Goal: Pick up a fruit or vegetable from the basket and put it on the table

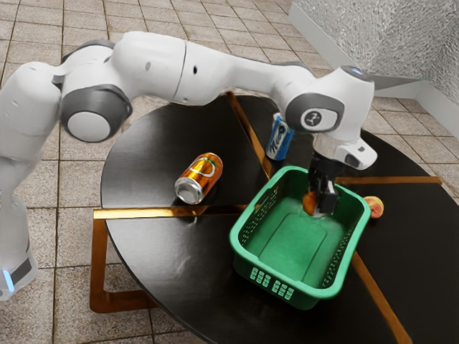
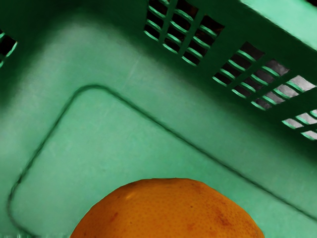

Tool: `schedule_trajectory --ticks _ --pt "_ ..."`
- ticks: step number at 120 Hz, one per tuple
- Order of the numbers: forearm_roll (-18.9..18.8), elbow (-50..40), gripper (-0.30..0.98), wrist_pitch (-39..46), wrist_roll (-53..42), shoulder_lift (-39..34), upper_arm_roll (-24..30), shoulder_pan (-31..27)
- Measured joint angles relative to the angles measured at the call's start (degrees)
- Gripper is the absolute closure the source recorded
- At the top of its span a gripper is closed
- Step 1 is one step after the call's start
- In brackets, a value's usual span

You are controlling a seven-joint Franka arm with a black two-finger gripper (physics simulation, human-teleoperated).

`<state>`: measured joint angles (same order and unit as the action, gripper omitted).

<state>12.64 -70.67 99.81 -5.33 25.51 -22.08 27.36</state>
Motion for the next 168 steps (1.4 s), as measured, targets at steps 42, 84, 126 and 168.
schedule_trajectory --ticks 42,84,126,168 --pt "-11.28 2.50 0.38 18.70 -0.84 0.03 0.81 -7.02" --pt "-13.60 -4.90 0.38 51.35 -1.68 5.39 18.80 -24.28" --pt "-14.43 -3.85 0.38 52.21 -2.52 11.38 21.46 -29.29" --pt "-13.64 -2.49 0.10 50.56 -4.13 13.71 21.53 -29.89"
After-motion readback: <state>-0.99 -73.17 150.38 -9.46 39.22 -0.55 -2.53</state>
